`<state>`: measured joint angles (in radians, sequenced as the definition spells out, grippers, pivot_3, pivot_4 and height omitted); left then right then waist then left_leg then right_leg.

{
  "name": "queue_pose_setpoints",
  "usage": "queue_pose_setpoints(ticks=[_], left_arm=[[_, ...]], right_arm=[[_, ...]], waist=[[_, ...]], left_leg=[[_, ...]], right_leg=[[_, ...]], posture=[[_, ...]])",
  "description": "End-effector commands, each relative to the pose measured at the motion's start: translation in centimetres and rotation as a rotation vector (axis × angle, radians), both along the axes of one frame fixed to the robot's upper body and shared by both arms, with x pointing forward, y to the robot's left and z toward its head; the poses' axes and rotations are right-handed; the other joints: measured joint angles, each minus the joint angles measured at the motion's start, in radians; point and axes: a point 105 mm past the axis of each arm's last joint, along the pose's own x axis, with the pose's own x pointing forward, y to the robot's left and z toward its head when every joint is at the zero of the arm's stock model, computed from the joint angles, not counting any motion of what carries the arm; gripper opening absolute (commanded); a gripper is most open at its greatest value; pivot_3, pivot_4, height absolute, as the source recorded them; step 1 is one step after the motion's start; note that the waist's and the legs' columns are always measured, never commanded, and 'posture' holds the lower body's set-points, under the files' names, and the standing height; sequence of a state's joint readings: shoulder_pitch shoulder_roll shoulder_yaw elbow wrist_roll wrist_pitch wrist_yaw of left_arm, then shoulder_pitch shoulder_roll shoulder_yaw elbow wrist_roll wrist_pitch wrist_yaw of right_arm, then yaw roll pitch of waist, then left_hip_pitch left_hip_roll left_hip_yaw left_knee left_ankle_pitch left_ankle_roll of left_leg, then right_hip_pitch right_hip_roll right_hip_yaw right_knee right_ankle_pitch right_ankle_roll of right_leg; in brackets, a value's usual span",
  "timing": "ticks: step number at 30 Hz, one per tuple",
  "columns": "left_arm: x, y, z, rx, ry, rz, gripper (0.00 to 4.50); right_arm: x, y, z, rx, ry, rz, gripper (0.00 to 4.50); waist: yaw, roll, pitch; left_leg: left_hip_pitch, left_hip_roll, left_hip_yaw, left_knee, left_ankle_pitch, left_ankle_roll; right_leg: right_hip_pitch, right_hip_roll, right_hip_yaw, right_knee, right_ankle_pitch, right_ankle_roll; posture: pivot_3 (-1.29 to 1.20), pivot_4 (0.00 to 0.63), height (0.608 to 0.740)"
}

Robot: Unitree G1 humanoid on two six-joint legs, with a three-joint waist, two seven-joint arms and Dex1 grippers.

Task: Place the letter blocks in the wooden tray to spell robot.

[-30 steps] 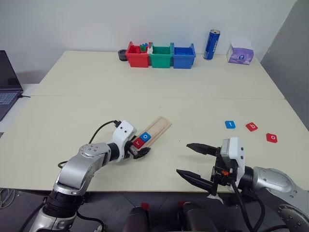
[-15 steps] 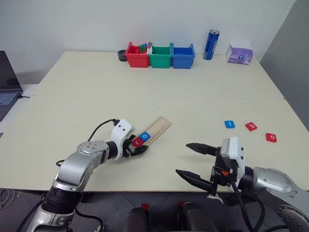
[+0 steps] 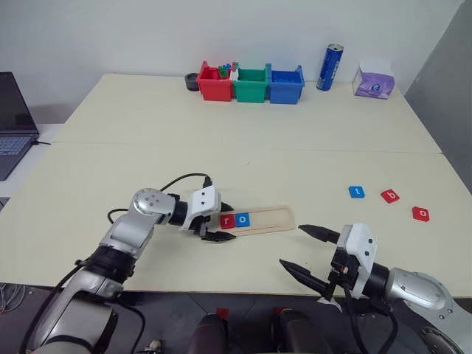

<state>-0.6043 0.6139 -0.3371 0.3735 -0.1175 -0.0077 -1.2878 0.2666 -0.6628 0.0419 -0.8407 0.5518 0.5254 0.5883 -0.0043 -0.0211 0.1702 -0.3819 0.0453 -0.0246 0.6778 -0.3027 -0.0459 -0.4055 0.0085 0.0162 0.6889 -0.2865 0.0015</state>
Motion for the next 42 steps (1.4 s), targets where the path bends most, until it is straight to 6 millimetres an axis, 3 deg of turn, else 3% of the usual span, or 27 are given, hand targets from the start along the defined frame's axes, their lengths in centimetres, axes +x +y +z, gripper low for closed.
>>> queue_pose_setpoints(ticks=[1,7,15,18,24,32,42], left_arm=[[0.4,-0.9,-0.2,0.016,-0.020,-0.068,3.38],[0.3,-2.0,-0.6,0.009,0.007,-0.124,3.38],[0.1,-1.9,-1.1,0.012,0.018,-0.142,3.38],[0.5,-2.0,-1.1,0.009,0.019,-0.133,4.39],[0.6,-2.1,-0.8,0.006,-0.022,-0.154,4.45],[1.1,-1.8,1.5,-0.084,-0.082,-0.093,4.45],[-1.5,0.1,3.6,-0.143,0.010,-0.064,4.45]], right_arm=[[-0.9,0.4,1.2,0.013,-0.028,0.033,4.50],[-0.7,0.2,1.4,0.012,-0.040,0.007,4.50],[-0.5,0.2,1.3,0.013,-0.036,0.017,4.50],[-0.6,0.3,1.3,0.014,-0.033,0.023,4.50],[-0.6,0.3,1.3,0.015,-0.030,0.031,4.50],[-0.5,0.1,1.5,0.017,-0.038,0.028,4.50],[0.1,0.0,2.0,0.034,-0.048,0.038,4.50]], waist=[[0.000,0.000,0.000],[-0.001,0.000,0.000],[-0.001,0.000,0.000],[-0.001,0.000,0.000],[-0.001,0.000,0.000],[-0.001,0.000,0.000],[-0.005,0.000,0.000]], left_leg=[[0.000,0.000,0.000,0.000,0.000,0.000],[0.000,0.000,0.000,0.000,0.000,0.000],[0.001,0.000,-0.001,0.000,0.000,0.000],[0.001,0.000,0.000,0.000,0.000,0.000],[0.001,0.000,-0.001,0.000,0.000,0.000],[0.001,0.000,-0.001,0.001,0.000,0.000],[0.001,0.001,-0.001,0.001,0.000,0.000]], right_leg=[[0.000,0.000,0.000,0.000,0.000,0.000],[0.001,0.000,0.000,0.000,0.000,0.001],[0.001,0.000,0.000,0.001,0.000,0.000],[0.001,0.000,-0.001,0.000,0.000,0.001],[0.001,0.001,0.000,0.001,0.000,0.000],[0.001,0.001,0.000,0.001,0.000,0.000],[0.001,0.001,0.000,0.002,0.000,0.000]], posture=[[0.00,0.150,0.740],[0.00,0.150,0.740],[0.00,0.150,0.740],[0.00,0.150,0.740],[0.00,0.150,0.740],[0.00,0.150,0.740],[0.00,0.150,0.740]])
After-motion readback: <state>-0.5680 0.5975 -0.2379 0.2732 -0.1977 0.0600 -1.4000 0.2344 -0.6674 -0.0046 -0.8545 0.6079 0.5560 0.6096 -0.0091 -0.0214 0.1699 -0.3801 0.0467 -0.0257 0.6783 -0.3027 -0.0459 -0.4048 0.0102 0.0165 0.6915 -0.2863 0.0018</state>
